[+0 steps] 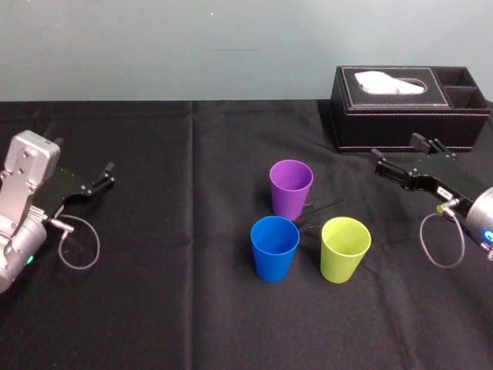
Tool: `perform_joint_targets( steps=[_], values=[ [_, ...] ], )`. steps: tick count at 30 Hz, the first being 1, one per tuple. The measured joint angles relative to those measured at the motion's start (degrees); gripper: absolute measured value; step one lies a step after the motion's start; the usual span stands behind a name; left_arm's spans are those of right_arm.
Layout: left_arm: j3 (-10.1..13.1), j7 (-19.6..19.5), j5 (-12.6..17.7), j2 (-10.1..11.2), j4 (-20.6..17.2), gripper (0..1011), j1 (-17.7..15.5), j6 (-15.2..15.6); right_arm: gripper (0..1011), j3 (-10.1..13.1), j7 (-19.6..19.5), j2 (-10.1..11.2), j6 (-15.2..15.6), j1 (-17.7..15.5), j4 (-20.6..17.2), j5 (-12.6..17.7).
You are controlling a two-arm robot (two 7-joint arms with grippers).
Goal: Stack the three plastic cups sequentially using one hand.
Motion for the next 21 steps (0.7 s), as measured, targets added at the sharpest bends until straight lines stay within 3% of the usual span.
perform_joint_targets(
  steps=[21],
  values=[
    [0.00, 0.00, 0.00, 0.00, 0.00, 1012, 0.00, 0.00, 1003, 0.00, 0.00, 0.00, 0.00, 0.00, 0.00, 0.00]
  ],
)
